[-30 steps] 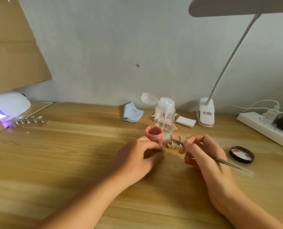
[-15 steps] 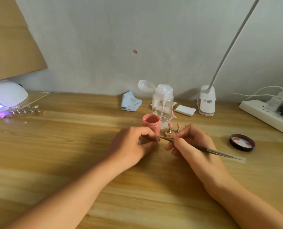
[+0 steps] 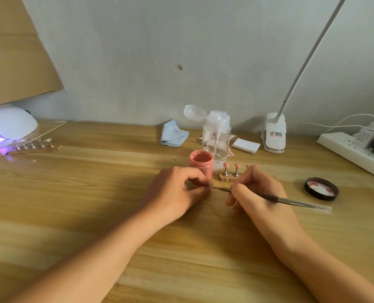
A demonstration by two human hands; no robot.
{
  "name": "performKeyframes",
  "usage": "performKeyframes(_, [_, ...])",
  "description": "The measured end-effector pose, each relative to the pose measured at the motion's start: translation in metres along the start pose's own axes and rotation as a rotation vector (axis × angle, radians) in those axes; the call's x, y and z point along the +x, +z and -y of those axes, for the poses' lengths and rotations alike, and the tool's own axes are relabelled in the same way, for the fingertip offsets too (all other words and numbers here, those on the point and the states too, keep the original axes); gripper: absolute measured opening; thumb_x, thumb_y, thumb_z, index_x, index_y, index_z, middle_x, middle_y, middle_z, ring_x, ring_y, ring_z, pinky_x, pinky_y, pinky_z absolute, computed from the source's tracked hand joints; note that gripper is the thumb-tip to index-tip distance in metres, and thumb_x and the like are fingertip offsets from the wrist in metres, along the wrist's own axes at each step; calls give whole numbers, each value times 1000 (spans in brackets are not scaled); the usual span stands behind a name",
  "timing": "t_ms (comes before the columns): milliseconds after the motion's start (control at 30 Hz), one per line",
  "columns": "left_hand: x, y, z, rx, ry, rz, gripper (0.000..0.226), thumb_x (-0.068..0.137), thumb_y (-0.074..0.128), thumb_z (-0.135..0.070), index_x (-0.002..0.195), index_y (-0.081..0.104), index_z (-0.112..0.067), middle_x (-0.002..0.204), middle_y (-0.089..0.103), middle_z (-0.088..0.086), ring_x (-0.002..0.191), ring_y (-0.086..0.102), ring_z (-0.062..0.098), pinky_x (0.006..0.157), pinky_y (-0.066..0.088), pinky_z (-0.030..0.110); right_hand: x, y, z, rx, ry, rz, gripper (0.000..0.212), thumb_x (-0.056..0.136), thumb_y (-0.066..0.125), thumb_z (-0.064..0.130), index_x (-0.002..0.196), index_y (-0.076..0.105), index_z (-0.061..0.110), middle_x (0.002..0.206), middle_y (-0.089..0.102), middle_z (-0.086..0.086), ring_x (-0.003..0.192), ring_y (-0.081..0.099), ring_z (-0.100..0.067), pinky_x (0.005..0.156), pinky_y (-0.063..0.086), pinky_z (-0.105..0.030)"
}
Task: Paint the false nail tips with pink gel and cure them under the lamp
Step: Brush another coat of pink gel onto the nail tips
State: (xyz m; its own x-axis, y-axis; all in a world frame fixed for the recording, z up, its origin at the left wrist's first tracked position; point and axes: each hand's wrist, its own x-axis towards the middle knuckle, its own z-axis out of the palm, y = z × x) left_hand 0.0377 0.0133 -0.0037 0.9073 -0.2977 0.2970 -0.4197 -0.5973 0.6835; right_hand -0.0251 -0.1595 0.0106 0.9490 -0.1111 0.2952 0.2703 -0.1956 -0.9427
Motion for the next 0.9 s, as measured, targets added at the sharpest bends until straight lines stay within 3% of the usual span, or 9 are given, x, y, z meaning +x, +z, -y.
performKeyframes(67, [1,0,0,6,5,0,8,81,78,-34,77,72,-37,51,53,-37,40,44,-9,41,27,10,-1,-1,1,44,-49,-67,9,80,61,12,81,55,5,68,64,-15,63,56,-17,60,47,-38])
performKeyframes(200, [2,-1,1,3,-16,6,12,80,77,-40,81,68,-48,80,67,-33,52,51,-9,52,33,19,-3,-1,3,-21,-171,-135,13,91,62,0,89,58,12,77,59,-15,74,57,-33,69,51,-58])
performKeyframes(267, [2,-1,0,6,-15,4,14,80,76,-39,79,67,-50,81,67,-33,54,52,-9,53,33,17,-1,0,6,-67,-169,-141,14,89,66,6,92,64,19,81,66,-3,80,63,-26,75,52,-57])
performKeyframes(333, [2,-1,-1,13,-8,5,18,80,76,-38,74,65,-51,78,66,-35,56,53,-12,52,32,11,4,1,12,-85,-140,-127,11,88,67,15,95,70,23,87,73,4,86,68,-14,77,56,-45])
performKeyframes(433, [2,0,-1,20,-30,-13,26,80,75,-36,68,61,-55,71,62,-36,57,52,-15,53,34,9,18,4,27,-110,-128,-92,18,86,59,16,86,74,27,79,75,8,76,68,-2,62,50,-19])
performKeyframes(467, [3,1,-1,18,-43,-16,27,80,74,-37,68,61,-57,69,61,-35,58,53,-14,54,34,9,25,5,33,-163,-136,-81,19,87,59,15,82,73,26,74,74,9,71,67,-2,58,48,-16])
performKeyframes(600, [2,1,-1,-9,-85,1,22,81,73,-42,74,62,-60,64,61,-31,57,53,-9,60,39,19,55,11,46,-489,-143,-50,6,86,60,25,83,66,24,68,73,9,66,66,-12,66,55,-36])
performKeyframes(733, [2,1,-3,-2,-98,9,17,80,73,-47,79,62,-60,71,63,-35,60,54,-12,61,41,17,69,20,40,-668,-130,-52,12,86,63,31,78,61,22,73,73,8,78,68,-19,74,55,-42])
performKeyframes(900, [3,0,-1,2,-88,27,16,80,71,-48,78,61,-60,96,68,-36,58,52,-8,68,50,23,71,26,28,-741,-84,-61,14,88,62,36,83,64,23,72,69,8,75,65,-23,73,53,-40])
